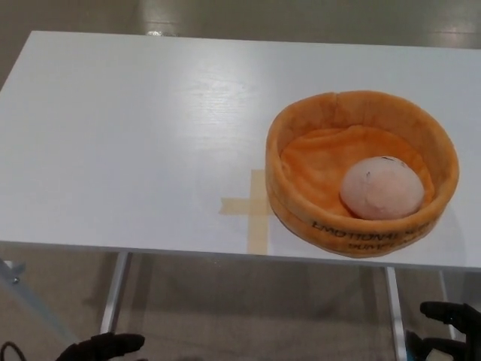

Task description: Use the left hand to pick up the pink round toy on the left and place it inside the orange plate on the desk.

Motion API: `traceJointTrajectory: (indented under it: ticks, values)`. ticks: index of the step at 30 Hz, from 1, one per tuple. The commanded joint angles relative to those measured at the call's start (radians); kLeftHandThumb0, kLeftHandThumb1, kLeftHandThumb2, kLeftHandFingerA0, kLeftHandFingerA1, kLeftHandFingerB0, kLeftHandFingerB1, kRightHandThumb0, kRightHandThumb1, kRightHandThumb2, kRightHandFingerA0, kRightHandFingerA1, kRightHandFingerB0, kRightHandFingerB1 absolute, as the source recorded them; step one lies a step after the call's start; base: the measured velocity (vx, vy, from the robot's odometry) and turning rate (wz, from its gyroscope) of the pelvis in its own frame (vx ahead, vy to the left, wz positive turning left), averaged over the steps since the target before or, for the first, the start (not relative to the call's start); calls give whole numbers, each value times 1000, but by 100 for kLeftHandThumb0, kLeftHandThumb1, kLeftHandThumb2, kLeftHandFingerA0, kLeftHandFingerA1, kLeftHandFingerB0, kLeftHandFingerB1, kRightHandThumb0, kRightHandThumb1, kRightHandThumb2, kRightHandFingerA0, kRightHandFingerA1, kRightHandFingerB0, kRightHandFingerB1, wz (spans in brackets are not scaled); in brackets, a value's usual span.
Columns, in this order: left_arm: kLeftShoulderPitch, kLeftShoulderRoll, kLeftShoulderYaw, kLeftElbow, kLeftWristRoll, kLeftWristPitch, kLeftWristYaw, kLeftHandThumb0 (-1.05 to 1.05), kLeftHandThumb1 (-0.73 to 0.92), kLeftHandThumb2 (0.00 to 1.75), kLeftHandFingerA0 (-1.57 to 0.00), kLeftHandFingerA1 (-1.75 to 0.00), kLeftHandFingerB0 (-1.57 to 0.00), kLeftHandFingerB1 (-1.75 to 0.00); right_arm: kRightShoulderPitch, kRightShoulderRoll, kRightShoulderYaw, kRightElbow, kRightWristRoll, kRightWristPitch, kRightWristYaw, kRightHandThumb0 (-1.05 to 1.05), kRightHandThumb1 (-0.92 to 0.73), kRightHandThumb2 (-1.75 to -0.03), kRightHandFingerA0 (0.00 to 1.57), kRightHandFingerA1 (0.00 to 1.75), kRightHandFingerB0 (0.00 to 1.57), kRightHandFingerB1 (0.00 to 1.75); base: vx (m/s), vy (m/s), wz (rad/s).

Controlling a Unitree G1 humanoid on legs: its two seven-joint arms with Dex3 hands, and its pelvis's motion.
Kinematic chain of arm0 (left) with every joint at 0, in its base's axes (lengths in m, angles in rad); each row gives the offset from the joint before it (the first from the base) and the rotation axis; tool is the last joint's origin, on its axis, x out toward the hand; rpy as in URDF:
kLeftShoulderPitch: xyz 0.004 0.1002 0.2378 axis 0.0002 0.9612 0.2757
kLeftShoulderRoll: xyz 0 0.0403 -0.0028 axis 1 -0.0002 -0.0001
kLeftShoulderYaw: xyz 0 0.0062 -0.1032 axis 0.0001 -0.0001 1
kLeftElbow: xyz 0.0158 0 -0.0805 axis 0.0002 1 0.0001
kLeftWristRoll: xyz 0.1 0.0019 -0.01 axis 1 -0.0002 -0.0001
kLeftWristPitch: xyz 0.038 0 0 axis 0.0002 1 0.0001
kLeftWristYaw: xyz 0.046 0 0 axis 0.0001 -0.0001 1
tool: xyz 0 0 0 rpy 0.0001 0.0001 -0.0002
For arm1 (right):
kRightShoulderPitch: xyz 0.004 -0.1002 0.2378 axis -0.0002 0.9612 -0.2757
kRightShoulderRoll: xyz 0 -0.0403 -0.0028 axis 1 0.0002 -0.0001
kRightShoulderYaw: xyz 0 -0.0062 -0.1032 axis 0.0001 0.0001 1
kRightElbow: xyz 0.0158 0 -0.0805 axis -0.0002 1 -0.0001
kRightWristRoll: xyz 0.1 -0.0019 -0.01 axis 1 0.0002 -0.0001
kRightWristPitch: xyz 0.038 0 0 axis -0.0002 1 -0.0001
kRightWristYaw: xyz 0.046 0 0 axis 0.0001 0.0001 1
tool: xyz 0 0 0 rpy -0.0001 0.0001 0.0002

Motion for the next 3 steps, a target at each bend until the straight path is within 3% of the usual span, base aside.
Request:
traceJointTrajectory:
  ticks: [1,3]
  values:
    - [2,-29,47,59,36,-67,164,-65,64,61,-53,-39,-48,-36,25,-13,4,6,-3,20,22,-25,-28,-88,39,104,52,102,0,0,0]
    - [1,-30,52,62,39,-69,170,-66,65,60,-53,-39,-48,-36,25,-12,6,6,-6,20,21,-21,-27,-91,42,103,52,100,0,0,0]
